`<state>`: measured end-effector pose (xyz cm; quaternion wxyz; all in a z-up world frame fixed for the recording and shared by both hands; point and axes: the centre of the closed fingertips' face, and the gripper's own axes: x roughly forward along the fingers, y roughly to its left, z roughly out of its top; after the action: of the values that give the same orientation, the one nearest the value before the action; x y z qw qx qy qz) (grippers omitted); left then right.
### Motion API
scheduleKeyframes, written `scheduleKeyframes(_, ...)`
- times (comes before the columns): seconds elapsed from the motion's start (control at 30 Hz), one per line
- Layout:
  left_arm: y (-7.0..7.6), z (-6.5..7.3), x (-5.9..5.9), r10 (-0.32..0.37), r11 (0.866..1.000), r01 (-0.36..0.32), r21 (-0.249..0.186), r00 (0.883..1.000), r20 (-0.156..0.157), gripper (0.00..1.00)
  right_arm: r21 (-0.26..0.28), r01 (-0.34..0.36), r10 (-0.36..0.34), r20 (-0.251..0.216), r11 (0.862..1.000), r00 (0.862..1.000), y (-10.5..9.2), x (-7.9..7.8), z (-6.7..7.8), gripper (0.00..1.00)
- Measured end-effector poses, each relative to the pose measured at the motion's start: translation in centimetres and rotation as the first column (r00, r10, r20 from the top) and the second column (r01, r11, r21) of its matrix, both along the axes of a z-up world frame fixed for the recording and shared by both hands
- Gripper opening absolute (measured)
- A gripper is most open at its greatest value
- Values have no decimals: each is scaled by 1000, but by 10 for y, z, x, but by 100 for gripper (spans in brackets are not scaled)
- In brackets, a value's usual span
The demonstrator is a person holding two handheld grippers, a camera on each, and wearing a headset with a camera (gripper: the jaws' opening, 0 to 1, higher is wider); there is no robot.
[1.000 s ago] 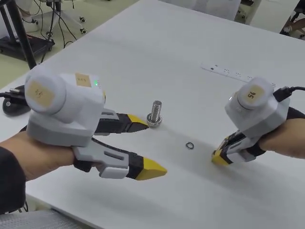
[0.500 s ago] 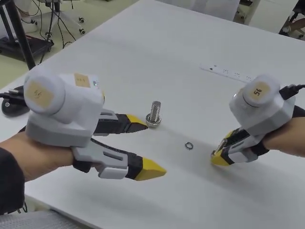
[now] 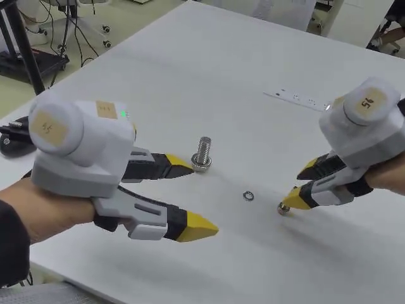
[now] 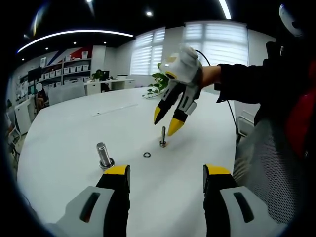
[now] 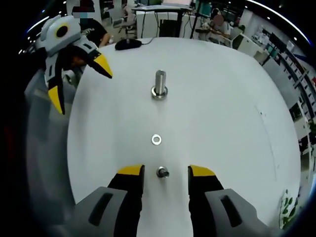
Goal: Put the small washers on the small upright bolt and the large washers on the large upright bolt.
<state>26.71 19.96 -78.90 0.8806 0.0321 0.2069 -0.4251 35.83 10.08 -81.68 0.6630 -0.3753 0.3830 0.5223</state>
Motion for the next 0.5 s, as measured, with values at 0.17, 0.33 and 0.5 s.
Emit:
scheduleKeyframes(0.17,0,1,1,1,1000,-1,-2,1000,3,59,14,-46,46,21,999,999,16,-4,15,37)
scheduleKeyframes(0.33,0,2,1,2,1000,-2,-3,1000,8,59,10,-91,90,26,996,996,29,-5,18,37)
scheduleKeyframes(0.5,1,3,1,5,1000,-5,-5,1000,11,59,-25,-142,143,13,989,990,39,-7,7,36)
